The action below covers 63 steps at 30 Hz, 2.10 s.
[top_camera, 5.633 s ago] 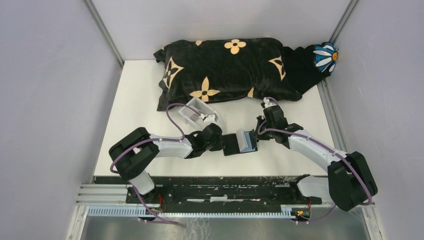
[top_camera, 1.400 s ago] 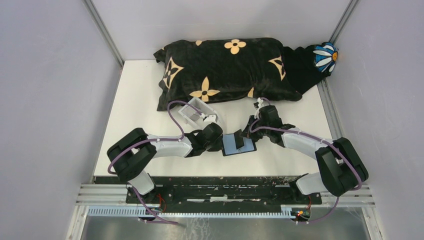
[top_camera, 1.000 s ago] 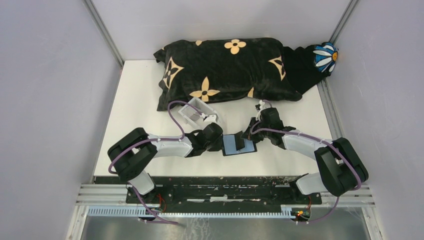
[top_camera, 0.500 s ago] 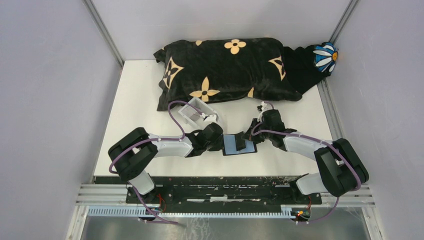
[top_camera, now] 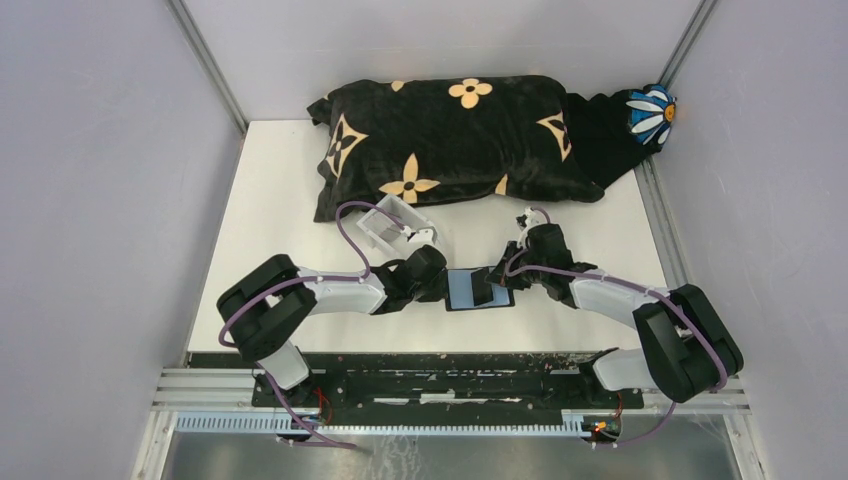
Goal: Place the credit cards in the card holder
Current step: Insert the credit card into the card holder.
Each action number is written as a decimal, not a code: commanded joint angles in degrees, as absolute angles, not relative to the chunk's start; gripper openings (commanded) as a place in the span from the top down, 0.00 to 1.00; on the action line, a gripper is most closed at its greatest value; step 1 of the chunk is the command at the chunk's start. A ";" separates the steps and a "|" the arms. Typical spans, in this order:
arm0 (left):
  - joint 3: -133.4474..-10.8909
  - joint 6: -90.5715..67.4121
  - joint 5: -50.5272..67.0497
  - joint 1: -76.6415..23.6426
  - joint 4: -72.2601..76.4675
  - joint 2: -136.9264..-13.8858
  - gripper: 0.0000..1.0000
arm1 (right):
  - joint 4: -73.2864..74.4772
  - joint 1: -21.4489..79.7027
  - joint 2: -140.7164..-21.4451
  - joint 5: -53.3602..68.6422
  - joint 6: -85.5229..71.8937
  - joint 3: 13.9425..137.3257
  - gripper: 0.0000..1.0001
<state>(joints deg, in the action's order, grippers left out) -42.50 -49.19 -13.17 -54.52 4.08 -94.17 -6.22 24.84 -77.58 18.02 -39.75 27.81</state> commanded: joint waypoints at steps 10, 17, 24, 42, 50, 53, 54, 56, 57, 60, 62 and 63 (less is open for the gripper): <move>-43.37 -48.25 -13.45 -55.66 3.40 -97.00 0.97 | -7.83 24.76 -79.14 17.84 -39.00 24.97 0.99; -44.02 -47.99 -14.26 -56.04 2.08 -97.75 0.97 | -9.21 24.77 -81.51 17.75 -38.85 24.45 0.99; -44.21 -47.82 -14.33 -56.17 1.64 -98.39 0.97 | -9.04 24.74 -81.73 16.87 -38.59 24.58 0.99; -43.97 -47.72 -14.54 -56.24 1.46 -99.32 0.97 | -8.54 25.17 -82.77 16.48 -38.56 25.11 0.99; -42.20 -48.16 -17.84 -56.21 -0.62 -96.27 0.97 | -7.96 25.47 -82.97 15.17 -38.12 25.21 0.99; -42.62 -47.71 -18.57 -56.21 -1.72 -95.77 0.97 | -8.09 25.49 -83.47 15.14 -38.20 25.22 0.99; -42.79 -47.58 -18.62 -56.22 -2.20 -95.80 0.97 | -8.14 25.47 -83.47 15.12 -38.21 25.22 0.99; -42.85 -47.55 -18.74 -56.20 -2.54 -95.74 0.97 | -7.89 25.48 -83.30 15.01 -38.10 25.15 0.99; -42.74 -47.59 -18.75 -56.24 -2.67 -95.61 0.97 | -7.73 25.48 -83.17 14.96 -38.14 25.16 0.99; -42.17 -47.89 -19.00 -56.26 -3.02 -94.81 0.97 | -7.12 25.49 -82.68 14.79 -38.06 25.28 0.99; -41.93 -47.90 -19.45 -56.23 -3.26 -94.49 0.97 | -6.84 25.48 -82.62 14.77 -38.05 25.52 0.99; -42.05 -47.78 -19.57 -56.23 -3.47 -94.48 0.97 | -6.73 25.49 -82.65 14.77 -38.06 25.62 0.99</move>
